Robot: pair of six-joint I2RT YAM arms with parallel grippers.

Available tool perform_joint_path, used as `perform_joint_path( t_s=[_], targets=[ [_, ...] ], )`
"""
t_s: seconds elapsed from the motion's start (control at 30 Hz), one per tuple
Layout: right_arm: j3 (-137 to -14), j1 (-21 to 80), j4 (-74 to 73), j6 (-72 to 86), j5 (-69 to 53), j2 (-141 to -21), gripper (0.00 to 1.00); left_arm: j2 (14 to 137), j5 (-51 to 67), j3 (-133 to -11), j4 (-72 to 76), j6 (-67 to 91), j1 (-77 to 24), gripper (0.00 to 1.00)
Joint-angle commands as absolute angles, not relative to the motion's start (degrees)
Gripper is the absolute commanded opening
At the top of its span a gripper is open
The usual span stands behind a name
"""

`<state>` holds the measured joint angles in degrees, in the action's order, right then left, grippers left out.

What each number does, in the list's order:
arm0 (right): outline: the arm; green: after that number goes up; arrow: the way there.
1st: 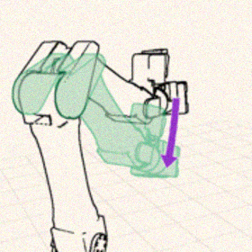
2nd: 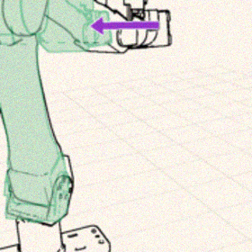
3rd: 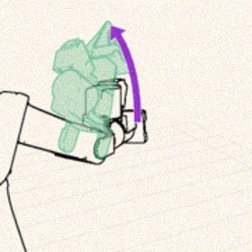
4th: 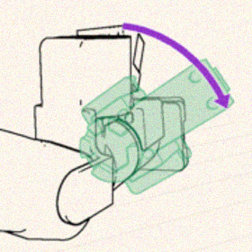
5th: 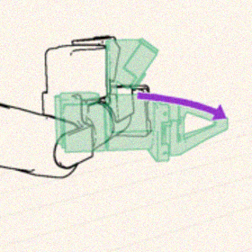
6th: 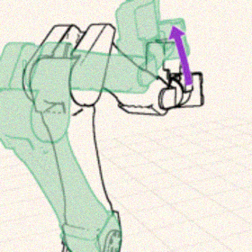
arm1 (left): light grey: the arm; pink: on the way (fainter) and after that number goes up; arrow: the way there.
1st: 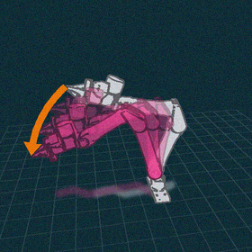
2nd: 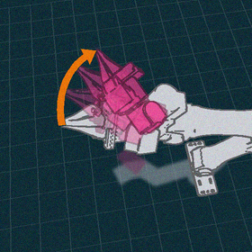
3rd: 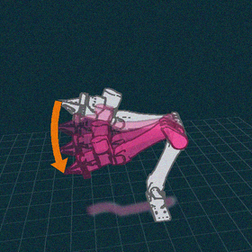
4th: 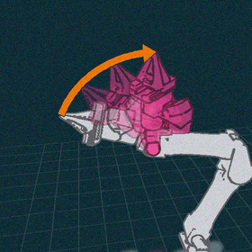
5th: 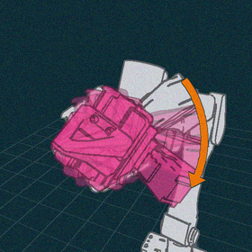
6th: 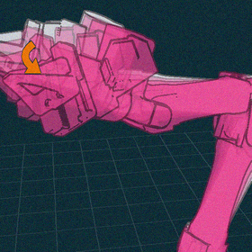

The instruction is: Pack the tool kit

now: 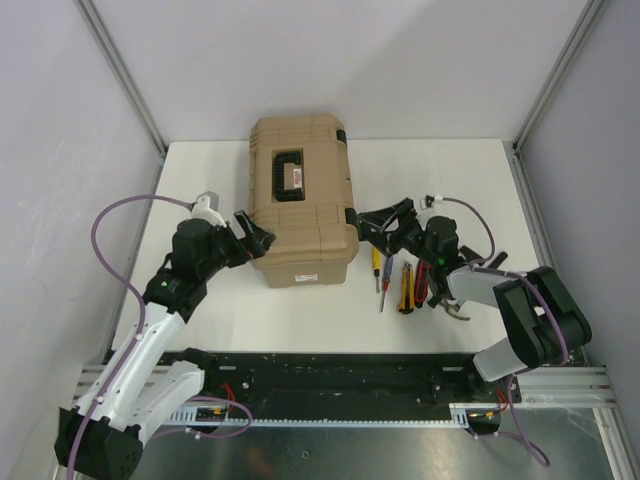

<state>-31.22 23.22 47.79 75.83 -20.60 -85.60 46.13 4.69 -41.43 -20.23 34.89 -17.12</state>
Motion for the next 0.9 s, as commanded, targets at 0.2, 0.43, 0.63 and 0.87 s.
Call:
perform_joint_path(
  t_s=[0.2,0.43,0.63,0.87],
  targets=[
    [-38.0,23.2,40.0,67.2,-24.0,-78.1,0.89,45.9,2.8,-41.3,-24.0,33.5,-17.2,0.99],
    [-43.2,24.6,28.7,58.8,-24.7,-78.3,0.90,45.9,2.7,-41.4,-23.9,33.2,-17.3,0.99],
    [-45.0,26.0,27.5,56.9,-24.8,-78.2,0.90,45.9,2.8,-41.4,-24.0,32.9,-17.3,0.99],
    [-47.5,27.2,22.0,52.4,-22.9,-76.7,0.91,46.0,2.7,-41.3,-23.9,32.9,-17.3,0.99]
  ],
)
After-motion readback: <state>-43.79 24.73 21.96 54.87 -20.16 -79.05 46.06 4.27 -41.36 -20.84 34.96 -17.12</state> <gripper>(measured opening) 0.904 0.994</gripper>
